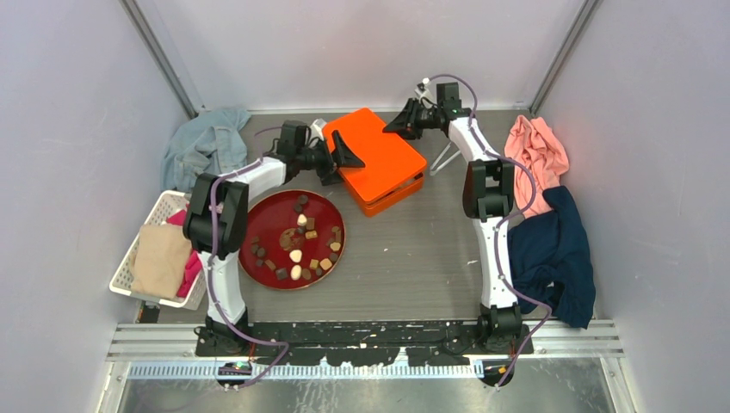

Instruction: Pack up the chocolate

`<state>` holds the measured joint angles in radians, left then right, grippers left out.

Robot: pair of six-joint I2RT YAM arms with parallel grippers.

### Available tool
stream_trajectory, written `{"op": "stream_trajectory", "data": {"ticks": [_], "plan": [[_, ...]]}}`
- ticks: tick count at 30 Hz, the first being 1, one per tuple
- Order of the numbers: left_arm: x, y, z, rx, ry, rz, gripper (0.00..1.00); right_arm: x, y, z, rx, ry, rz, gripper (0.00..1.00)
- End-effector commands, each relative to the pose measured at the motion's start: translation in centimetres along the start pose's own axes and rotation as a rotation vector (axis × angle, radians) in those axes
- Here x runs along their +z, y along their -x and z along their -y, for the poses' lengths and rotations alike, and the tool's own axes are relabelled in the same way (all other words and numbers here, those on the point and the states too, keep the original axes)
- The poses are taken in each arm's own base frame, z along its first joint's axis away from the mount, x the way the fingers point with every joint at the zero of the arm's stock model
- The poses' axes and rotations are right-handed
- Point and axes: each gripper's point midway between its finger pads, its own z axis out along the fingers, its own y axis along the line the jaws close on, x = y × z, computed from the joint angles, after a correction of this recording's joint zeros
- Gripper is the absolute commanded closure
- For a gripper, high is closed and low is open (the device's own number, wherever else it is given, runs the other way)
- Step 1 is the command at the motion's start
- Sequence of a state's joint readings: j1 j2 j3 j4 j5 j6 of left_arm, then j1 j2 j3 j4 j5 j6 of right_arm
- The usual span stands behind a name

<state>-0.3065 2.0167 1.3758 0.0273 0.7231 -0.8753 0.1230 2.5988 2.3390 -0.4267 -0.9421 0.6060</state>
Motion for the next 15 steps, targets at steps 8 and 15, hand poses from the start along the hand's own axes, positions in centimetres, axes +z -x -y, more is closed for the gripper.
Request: {"op": "stream_trajectory", "data": {"ticks": [8, 15], "plan": [[-3.21, 0.39, 2.28, 0.102, 0.037, 0.035, 0.1, 0.15, 2.21, 2.16, -0.099, -0.06, 0.095, 0.76], [-3.0, 0.21, 1.85, 0.093, 0.043, 0.026, 0.11, 0.23, 2.05, 2.52, -0.086, -0.057, 0.091, 0.76]]}}
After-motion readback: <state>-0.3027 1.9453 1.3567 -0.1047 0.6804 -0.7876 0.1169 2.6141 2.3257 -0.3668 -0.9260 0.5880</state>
